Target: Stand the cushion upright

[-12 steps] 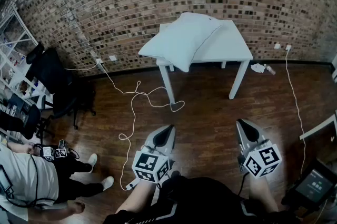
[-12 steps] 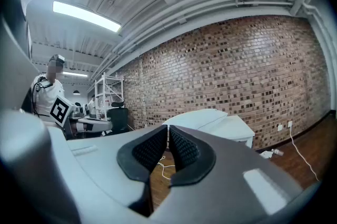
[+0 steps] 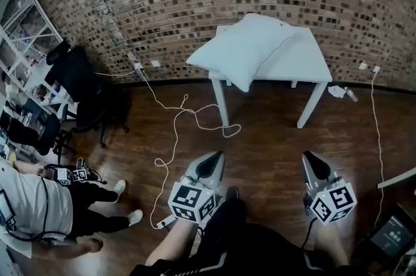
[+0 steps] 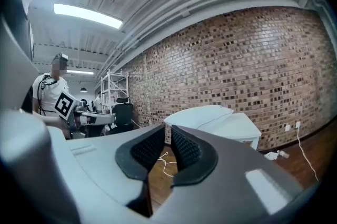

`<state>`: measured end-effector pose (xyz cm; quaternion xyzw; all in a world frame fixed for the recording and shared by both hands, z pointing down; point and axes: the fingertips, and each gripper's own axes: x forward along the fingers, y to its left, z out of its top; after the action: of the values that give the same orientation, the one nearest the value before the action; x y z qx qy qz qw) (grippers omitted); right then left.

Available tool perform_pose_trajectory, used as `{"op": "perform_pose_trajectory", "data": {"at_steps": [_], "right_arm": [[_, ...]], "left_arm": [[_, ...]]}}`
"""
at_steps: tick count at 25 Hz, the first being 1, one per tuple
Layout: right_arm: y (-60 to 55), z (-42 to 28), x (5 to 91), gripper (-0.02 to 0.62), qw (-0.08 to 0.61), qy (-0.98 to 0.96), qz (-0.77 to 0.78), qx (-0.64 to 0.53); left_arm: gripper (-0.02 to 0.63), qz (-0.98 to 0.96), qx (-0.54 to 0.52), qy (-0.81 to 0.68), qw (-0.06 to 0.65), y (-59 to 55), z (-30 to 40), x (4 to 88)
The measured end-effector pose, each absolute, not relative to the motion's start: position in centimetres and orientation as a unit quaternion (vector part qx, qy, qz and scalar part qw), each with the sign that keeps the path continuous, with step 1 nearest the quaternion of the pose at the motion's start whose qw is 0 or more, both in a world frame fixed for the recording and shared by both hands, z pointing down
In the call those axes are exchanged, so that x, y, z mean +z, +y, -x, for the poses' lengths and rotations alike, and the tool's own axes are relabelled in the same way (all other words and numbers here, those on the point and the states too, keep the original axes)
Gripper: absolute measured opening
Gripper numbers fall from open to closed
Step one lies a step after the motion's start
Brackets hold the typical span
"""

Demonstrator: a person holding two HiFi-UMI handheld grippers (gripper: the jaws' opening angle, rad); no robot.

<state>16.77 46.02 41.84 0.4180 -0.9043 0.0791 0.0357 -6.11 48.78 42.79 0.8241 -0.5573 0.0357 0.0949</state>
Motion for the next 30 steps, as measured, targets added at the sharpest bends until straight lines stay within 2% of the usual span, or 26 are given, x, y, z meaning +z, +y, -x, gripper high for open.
{"op": "perform_pose_trajectory", "data": {"at_steps": [18, 30], "right_arm": [[29.6, -6.8, 40.7, 0.071, 0.051, -0.889, -0.447, 0.091], [21.6, -6.2, 41.6, 0.097, 0.089, -0.888, -0.442, 0.095]], "left_arm": [[0.000, -0.835, 0.020, -0.540, 0.103, 30.7, 17.6, 41.5], [0.017, -0.822, 0.040, -0.548, 0.151, 22.8, 19.8, 44.6]]}}
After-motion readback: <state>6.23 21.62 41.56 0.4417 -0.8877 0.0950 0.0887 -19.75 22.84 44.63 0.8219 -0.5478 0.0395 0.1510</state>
